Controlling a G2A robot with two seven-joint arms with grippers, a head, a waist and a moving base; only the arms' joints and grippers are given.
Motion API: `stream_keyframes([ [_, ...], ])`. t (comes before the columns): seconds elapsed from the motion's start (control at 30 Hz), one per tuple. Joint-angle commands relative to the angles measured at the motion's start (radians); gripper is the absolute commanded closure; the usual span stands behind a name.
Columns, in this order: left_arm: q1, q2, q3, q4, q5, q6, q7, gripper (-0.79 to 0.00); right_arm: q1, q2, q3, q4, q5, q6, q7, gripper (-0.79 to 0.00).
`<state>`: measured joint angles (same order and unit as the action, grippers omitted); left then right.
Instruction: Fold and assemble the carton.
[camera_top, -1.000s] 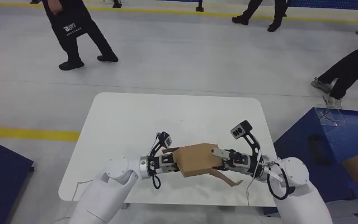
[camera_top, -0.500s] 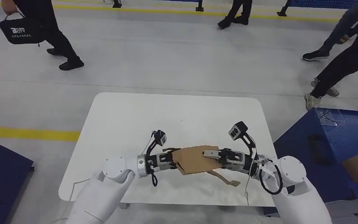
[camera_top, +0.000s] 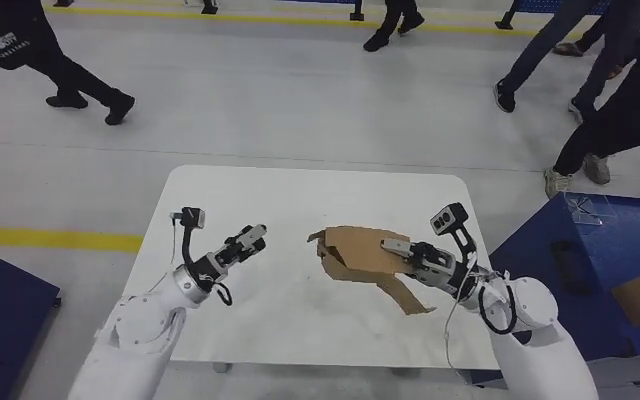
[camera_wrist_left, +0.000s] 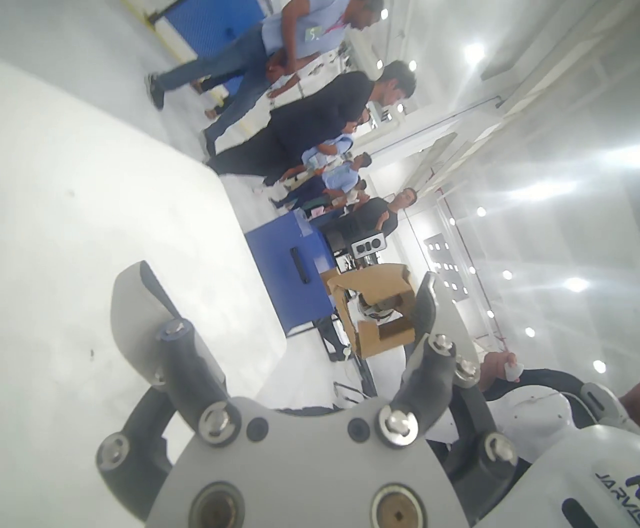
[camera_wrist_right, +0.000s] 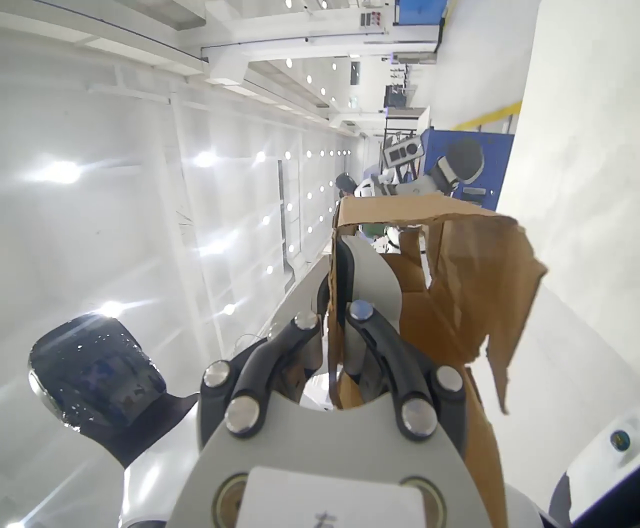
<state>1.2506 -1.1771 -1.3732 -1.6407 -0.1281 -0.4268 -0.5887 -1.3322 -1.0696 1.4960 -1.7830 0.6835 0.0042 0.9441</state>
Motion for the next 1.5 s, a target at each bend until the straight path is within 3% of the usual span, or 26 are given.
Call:
stream_keyframes([
  [0.0, 0.052, 0.003, -0.029, -0.084, 0.084, -0.080, 0.062, -0.785, 0.002, -0.001, 0.009, -0.009, -0.025, -0.086, -0.001, 0.000],
  [0.1, 0.100, 0.004, -0.022, -0.171, 0.195, -0.149, 0.102, -0.785, -0.001, -0.001, 0.016, -0.021, -0.100, -0.228, 0.005, 0.000],
  [0.2, 0.124, 0.003, 0.010, -0.244, 0.312, -0.187, 0.109, -0.785, -0.009, -0.002, 0.012, -0.027, -0.112, -0.306, 0.013, 0.000],
  [0.37, 0.121, -0.004, 0.078, -0.292, 0.478, -0.114, 0.154, -0.785, -0.018, -0.003, 0.012, -0.039, -0.092, -0.354, 0.020, 0.000],
  [0.57, 0.096, -0.014, 0.119, -0.320, 0.468, -0.043, 0.221, -0.785, -0.036, -0.003, 0.022, -0.053, -0.149, -0.470, 0.033, 0.000],
  [0.77, 0.114, -0.016, 0.113, -0.378, 0.307, -0.082, 0.254, -0.785, -0.048, 0.000, 0.023, -0.042, -0.193, -0.473, 0.028, 0.000],
  [0.87, 0.121, -0.015, 0.121, -0.398, 0.111, -0.138, 0.212, -0.785, -0.049, 0.001, 0.017, -0.035, -0.214, -0.455, 0.034, 0.000],
  [0.93, 0.115, -0.011, 0.114, -0.401, 0.071, -0.138, 0.161, -0.785, -0.050, 0.002, 0.011, -0.034, -0.231, -0.453, 0.042, 0.000],
  [1.2, 0.079, -0.009, 0.158, -0.389, 0.128, -0.001, 0.060, -0.785, -0.048, 0.005, 0.000, -0.028, -0.267, -0.453, 0.047, 0.000],
  [1.47, 0.062, -0.011, 0.185, -0.369, 0.155, 0.038, 0.063, -0.785, -0.036, 0.008, 0.010, -0.020, -0.243, -0.449, 0.035, 0.000],
])
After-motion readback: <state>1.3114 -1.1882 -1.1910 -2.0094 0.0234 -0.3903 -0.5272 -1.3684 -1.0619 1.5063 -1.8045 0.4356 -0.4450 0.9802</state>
